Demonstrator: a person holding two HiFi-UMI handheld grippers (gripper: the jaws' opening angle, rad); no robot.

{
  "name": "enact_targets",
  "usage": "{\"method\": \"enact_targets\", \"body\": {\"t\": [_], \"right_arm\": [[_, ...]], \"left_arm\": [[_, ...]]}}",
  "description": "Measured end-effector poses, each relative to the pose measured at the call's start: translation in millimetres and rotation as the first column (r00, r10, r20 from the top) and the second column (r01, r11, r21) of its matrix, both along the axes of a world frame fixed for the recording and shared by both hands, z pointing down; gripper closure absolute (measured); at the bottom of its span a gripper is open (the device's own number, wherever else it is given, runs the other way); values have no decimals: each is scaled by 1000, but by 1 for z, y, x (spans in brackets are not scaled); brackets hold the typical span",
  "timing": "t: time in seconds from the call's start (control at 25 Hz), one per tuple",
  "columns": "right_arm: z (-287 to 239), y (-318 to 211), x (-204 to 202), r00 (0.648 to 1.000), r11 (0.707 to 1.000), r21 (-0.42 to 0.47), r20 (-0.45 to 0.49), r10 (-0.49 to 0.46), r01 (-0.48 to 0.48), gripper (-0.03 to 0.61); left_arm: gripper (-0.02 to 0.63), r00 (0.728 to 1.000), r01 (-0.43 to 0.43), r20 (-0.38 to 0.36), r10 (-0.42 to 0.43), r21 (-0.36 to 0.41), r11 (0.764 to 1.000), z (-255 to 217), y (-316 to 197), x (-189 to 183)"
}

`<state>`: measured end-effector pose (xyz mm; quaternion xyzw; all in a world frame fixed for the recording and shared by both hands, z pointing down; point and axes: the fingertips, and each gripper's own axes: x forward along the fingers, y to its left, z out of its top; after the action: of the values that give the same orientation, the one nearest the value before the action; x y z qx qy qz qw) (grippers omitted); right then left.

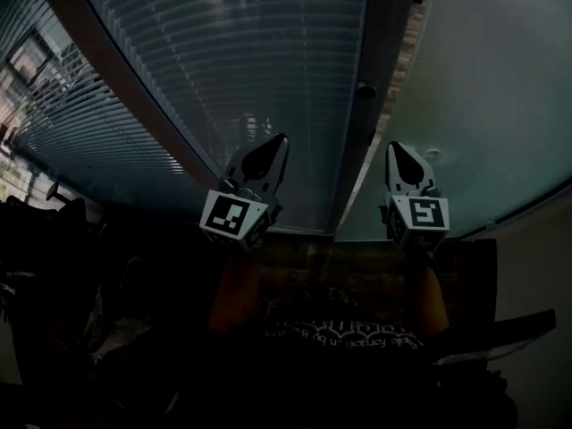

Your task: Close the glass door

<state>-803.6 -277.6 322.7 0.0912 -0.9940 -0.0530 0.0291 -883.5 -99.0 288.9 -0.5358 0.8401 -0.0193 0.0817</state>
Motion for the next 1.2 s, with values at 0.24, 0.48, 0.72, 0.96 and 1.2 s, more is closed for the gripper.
{"method": "enact_targets", "body": {"t": [0.24,0.48,0.72,0.96,1.2], "right_arm": [[-1,-9,-16,1000,1000,-13,-8,17,-17,572],[5,-19,-31,1000,999,-39,-1,29,-29,572],[18,-27,-41,999,998,-53,-2,44,-44,574],[9,-33,-53,998,997,-50,7,67,-67,574],[14,-34,-52,997,996,-49,23,73,-72,574]], "left_arm": [[612,1000,-23,7,23,-2,1000,-1,-11,-6],[612,1000,-30,6,30,0,1000,3,-15,-12],[612,999,-36,0,36,2,999,14,-13,-14],[612,1000,-28,1,28,6,1000,7,-10,-23],[612,1000,-23,10,23,2,1000,10,-11,-27]]}}
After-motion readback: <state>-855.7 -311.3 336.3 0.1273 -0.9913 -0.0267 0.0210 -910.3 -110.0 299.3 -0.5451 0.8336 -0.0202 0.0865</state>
